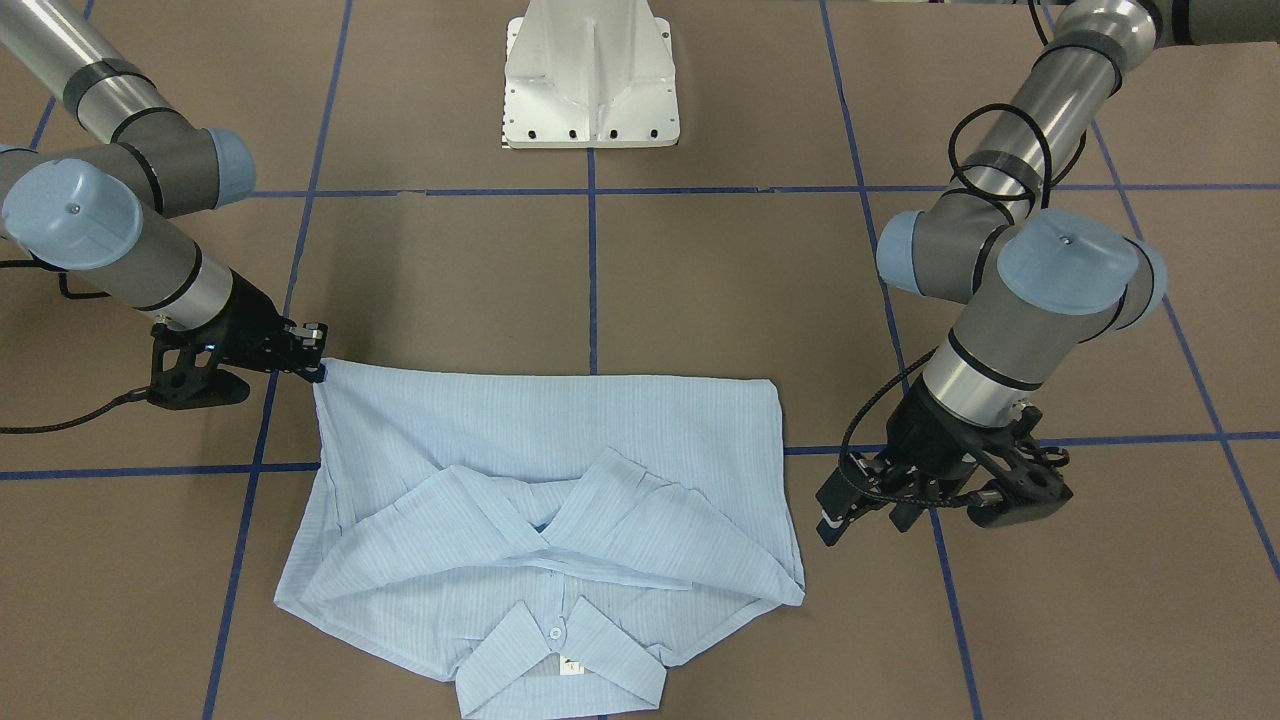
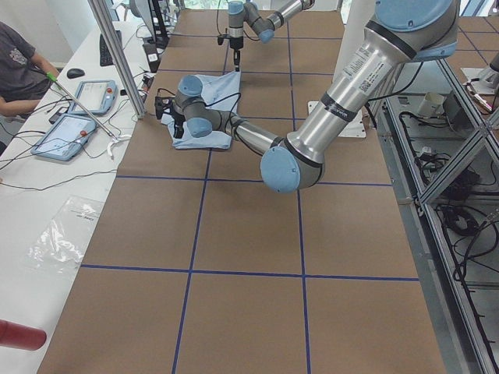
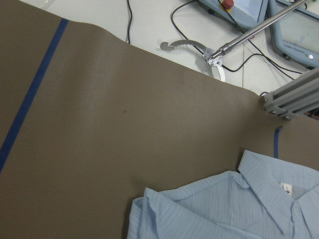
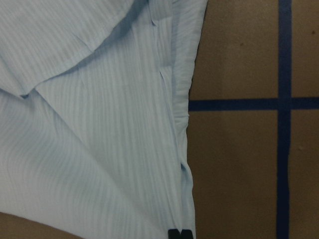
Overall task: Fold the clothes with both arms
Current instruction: 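Drag the folded shirt with the right gripper toward the robot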
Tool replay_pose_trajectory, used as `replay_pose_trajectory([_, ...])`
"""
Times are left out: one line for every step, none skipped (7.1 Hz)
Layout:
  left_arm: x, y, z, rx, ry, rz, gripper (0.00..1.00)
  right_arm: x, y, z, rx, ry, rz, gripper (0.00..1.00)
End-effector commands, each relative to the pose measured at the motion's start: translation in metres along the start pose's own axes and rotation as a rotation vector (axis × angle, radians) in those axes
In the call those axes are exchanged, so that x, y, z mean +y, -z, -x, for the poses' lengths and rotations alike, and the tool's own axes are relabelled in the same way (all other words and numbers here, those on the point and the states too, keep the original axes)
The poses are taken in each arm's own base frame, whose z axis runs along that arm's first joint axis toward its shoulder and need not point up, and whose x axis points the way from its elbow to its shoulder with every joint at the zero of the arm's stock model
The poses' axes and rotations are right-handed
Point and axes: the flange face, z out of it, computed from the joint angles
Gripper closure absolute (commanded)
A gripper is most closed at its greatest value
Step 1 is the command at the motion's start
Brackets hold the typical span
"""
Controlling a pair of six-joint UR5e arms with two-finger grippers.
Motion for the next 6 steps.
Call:
replay_pose_trajectory([0.004,0.011,0.002,0.013,-0.006,-0.014,0.00,0.061,0.027,-0.035,-0.004,0.009,0.024,1.00])
replay_pose_trajectory([0.003,0.012,0.005,0.005,-0.005,-0.032,0.00,0.109,0.043,-0.048,-0.005,0.030,0.057,1.00])
replay_pose_trajectory([0.004,0.012,0.005,0.006,0.004,-0.040,0.00,0.160,0.057,-0.047,-0.013,0.072,0.110,1.00])
replay_pose_trajectory([0.005,0.015,0.001,0.015,0.010,-0.042,0.00,0.213,0.073,-0.045,-0.028,0.124,0.179,1.00])
replay_pose_trajectory([0.009,0.016,-0.003,0.022,0.019,-0.046,0.00,0.258,0.088,-0.049,-0.053,0.172,0.256,1.00])
replay_pose_trajectory([0.014,0.017,-0.003,0.022,0.022,-0.059,0.00,0.292,0.078,-0.045,-0.090,0.233,0.353,1.00])
